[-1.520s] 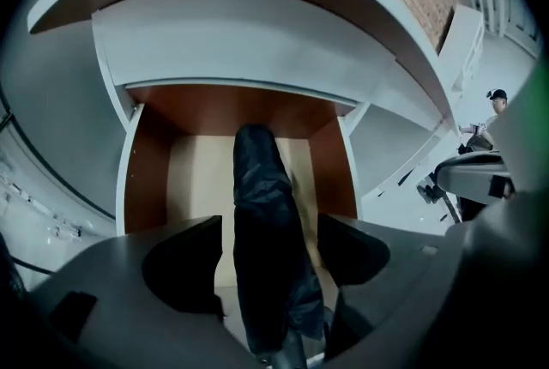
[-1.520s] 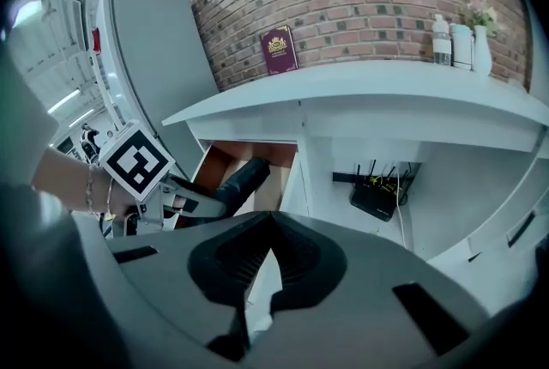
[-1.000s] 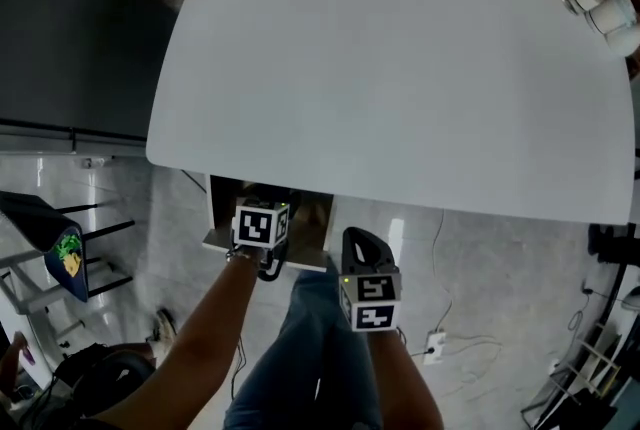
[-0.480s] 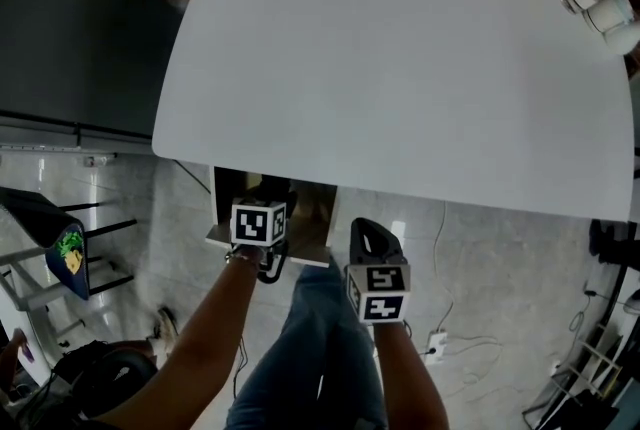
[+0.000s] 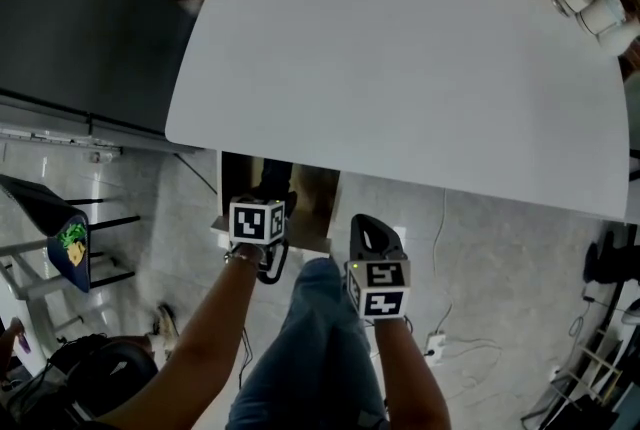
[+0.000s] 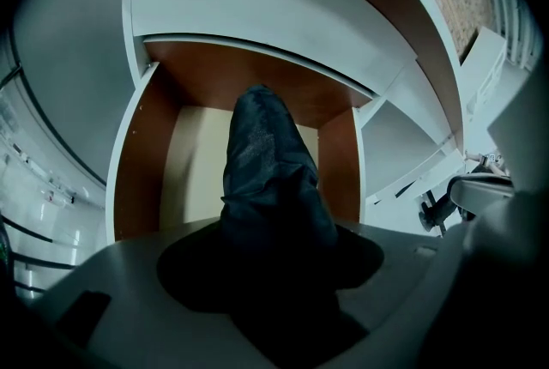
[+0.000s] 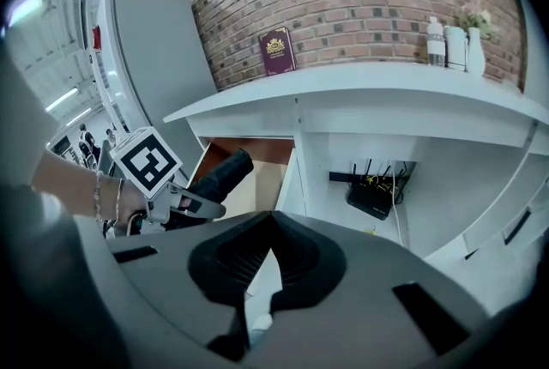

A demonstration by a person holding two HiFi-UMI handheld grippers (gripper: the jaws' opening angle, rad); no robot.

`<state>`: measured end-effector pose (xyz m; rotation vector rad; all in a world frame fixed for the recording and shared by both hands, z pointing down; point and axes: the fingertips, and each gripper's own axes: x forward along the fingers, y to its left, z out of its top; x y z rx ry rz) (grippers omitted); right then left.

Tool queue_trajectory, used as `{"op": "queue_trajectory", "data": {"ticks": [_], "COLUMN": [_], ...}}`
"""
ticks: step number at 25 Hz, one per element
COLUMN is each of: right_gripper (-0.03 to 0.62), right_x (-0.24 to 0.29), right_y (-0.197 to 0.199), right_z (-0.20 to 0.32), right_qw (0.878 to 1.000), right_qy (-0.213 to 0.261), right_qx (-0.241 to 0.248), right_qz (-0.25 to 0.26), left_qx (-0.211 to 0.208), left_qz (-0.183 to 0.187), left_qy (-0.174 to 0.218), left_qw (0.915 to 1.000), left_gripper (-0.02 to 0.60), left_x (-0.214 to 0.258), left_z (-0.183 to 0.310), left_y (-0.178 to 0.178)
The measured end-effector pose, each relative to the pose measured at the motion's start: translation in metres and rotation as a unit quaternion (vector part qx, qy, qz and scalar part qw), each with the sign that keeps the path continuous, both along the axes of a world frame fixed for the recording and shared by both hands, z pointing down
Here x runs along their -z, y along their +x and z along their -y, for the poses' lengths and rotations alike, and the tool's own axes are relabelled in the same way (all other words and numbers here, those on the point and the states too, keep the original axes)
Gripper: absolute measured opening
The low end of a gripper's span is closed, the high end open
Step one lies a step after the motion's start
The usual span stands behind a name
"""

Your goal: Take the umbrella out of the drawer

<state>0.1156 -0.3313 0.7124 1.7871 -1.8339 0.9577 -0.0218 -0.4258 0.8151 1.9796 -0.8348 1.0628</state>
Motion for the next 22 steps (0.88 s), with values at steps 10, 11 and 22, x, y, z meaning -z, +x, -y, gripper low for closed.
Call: {"op": "queue_trajectory", "data": {"ticks": [10,11,22], "right_gripper": [-0.008,-0.008,-0.008], "right_x": [0.035,0.040,0.077], "right_y": [0.005,0.006,0.004], "right_z": [-0.020,-0.022,-0.056], "right_qw": [0.999,0.999,0.996], "right_qy": [0.025,0.027,0.051], "right_qx": [0.027,0.029,0.070], "right_qz": [-0.016,-0.017,-0.031], "left_qx": [0.020,0.021,0.054], "left_qz": [-0.009,-0.008,-0.015], "left_qy": [0.011,0.013,0.025], "left_qw": [0.9997,0.9997,0.9981], "left_gripper": [0.268,0.268,0.268], "left_x": [0.036,0.040,0.081], "left_z": [-0.026,-0.029,-0.075], "left_y": [-0.006,-0.006,-0.018]}}
